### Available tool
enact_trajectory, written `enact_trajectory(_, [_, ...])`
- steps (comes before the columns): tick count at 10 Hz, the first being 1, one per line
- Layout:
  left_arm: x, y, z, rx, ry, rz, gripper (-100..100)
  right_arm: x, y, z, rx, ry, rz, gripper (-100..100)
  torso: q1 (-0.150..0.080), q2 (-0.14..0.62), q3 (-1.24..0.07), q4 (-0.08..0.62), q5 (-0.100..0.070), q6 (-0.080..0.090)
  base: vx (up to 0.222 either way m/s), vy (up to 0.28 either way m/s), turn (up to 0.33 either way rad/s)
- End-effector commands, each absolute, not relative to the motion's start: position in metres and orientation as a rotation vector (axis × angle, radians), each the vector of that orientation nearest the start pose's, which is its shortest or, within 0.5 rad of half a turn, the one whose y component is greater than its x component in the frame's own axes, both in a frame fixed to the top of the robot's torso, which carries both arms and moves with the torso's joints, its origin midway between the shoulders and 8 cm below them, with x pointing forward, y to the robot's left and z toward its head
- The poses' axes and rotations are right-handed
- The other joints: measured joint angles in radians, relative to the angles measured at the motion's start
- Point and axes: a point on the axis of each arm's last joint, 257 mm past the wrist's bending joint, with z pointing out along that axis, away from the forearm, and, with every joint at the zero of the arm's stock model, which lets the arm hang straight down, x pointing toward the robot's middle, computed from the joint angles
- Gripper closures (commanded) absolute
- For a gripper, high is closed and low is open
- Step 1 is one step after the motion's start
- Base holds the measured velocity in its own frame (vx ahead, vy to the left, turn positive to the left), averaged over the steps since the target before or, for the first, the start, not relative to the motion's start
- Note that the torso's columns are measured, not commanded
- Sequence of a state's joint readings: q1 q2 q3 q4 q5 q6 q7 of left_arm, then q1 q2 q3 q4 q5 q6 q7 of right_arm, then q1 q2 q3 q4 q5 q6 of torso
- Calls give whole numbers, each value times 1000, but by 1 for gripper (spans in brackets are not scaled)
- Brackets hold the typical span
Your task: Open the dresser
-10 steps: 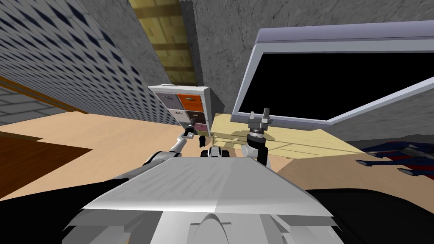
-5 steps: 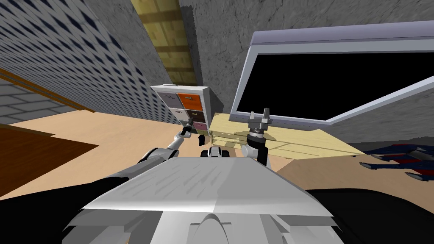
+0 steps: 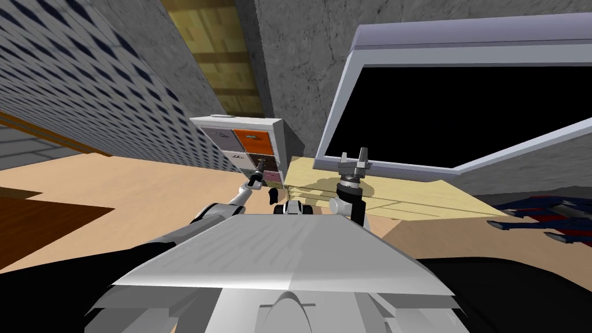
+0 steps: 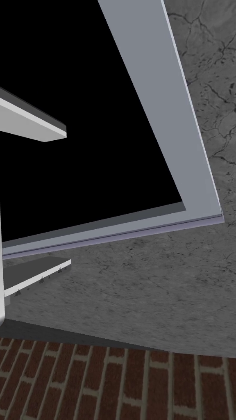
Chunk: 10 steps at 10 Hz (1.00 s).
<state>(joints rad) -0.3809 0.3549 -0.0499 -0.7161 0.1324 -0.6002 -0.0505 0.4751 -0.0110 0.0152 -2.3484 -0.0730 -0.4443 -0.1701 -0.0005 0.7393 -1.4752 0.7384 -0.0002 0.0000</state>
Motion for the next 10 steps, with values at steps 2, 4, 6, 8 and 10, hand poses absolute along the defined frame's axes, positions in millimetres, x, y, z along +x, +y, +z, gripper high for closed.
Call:
enact_trajectory(2, [605,358,-250,-916,1202,-987,-100,340,-277,52,728,506,1544,0,1,8,5,2,0,1,-42,85,-299])
enact_trajectory(4, [607,367,-247,-932,1178,-961,-100,340,-277,52,728,506,1544,0,5,4,2,1,1,-1,-86,120,-188])
enact_trajectory(6, [609,380,-245,-958,1144,-913,-100,340,-277,52,728,506,1544,0,-2,-5,-3,-1,0,1,-59,89,-298])
enact_trajectory(8, [610,389,-244,-978,1122,-887,-100,340,-277,52,728,506,1543,0,2,-2,-1,-1,1,1,-67,100,-159])
enact_trajectory(10, [611,399,-245,-1009,1096,-842,-100,340,-277,52,728,506,1544,0,-2,-2,-1,0,0,1,-74,76,-260])
